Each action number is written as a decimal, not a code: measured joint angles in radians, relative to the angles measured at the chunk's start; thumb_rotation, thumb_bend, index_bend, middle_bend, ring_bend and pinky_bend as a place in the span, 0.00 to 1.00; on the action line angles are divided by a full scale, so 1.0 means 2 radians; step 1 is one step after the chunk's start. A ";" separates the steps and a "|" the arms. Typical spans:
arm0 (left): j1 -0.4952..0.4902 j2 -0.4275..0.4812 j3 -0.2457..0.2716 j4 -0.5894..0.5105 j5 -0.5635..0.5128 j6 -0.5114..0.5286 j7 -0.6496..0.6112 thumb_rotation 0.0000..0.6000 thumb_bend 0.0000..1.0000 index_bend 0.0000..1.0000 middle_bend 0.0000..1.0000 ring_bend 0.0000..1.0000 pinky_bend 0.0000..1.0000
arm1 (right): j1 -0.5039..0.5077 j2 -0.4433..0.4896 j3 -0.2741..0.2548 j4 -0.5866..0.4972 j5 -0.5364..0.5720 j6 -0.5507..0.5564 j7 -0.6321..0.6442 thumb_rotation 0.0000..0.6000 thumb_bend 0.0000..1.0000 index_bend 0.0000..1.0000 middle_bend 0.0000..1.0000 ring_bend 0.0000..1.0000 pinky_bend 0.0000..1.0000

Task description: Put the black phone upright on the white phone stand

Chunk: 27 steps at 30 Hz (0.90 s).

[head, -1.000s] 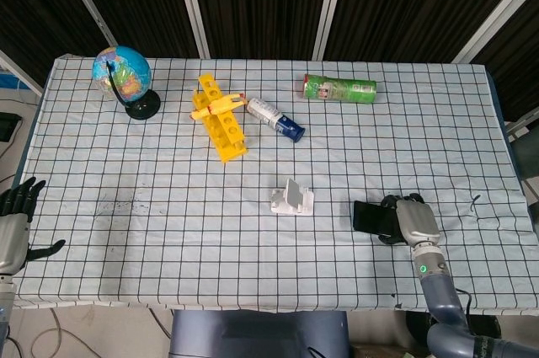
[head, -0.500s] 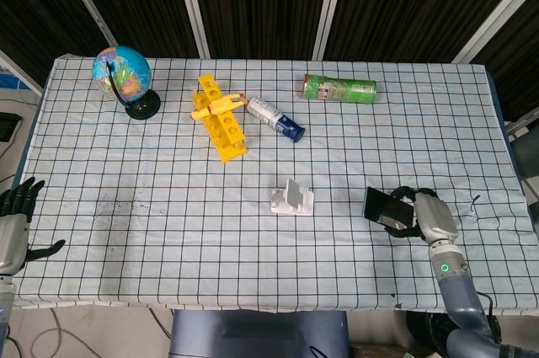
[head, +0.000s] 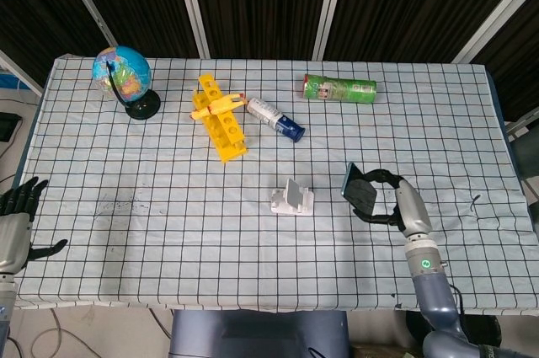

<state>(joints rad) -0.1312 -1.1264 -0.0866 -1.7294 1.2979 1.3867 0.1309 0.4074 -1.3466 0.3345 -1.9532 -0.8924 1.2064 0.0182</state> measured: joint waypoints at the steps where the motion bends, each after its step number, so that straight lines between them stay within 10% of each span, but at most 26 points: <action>1: 0.000 0.000 0.000 0.000 0.001 0.000 0.000 1.00 0.00 0.00 0.00 0.00 0.00 | 0.002 -0.007 0.002 -0.001 0.004 0.002 -0.001 1.00 0.69 0.68 0.65 0.28 0.14; 27: -0.005 0.009 0.001 0.001 0.000 -0.015 -0.022 1.00 0.00 0.00 0.00 0.00 0.00 | 0.059 -0.169 0.031 0.069 0.041 0.029 -0.010 1.00 0.69 0.68 0.65 0.28 0.14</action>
<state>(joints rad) -0.1417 -1.1084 -0.0856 -1.7268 1.2974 1.3559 0.0873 0.5249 -1.6840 0.3964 -1.8160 -0.8095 1.2638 -0.0014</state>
